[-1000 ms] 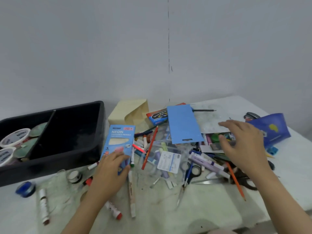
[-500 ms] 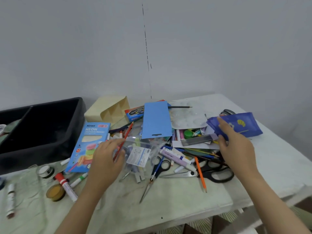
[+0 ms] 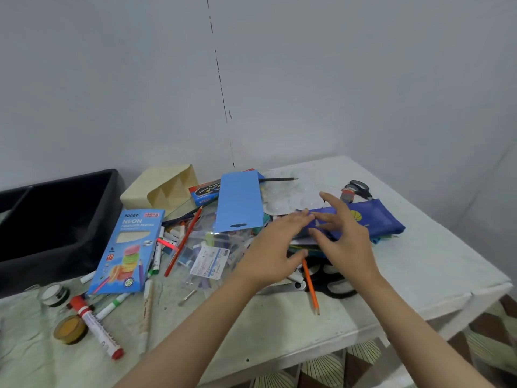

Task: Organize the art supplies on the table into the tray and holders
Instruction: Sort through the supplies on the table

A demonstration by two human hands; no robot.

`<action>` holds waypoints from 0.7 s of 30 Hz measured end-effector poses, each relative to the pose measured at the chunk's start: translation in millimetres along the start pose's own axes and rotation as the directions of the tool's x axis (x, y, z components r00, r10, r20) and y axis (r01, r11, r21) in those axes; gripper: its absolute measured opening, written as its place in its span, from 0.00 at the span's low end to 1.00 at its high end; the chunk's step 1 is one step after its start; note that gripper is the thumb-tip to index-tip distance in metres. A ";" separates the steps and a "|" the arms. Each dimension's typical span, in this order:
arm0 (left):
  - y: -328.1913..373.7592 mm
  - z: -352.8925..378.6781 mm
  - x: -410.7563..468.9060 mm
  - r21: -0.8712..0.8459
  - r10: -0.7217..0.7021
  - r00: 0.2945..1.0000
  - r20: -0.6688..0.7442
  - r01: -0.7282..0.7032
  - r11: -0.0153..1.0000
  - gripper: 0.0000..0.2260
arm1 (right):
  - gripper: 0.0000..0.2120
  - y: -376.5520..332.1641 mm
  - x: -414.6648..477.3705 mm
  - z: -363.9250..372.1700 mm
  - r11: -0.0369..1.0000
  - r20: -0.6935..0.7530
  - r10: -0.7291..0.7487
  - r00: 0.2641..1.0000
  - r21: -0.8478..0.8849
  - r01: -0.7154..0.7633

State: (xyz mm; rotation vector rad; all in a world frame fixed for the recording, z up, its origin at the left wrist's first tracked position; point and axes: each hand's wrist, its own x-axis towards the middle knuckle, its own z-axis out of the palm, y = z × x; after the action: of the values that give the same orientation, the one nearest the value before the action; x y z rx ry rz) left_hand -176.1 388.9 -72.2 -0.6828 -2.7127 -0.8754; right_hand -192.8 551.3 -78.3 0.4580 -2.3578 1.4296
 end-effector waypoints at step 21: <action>-4.7 18.9 17.4 0.063 -0.157 0.982 -0.105 0.164 0.984 0.09 | 0.18 70.1 20.2 -78.6 0.914 -0.161 0.395 0.904 -0.029 -0.405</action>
State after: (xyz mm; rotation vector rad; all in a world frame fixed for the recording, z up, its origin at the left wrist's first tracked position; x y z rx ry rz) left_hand -194.6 403.1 -83.9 -0.3991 -2.7225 -0.8183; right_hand -232.0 650.4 -89.9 -0.1646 -2.4536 1.4887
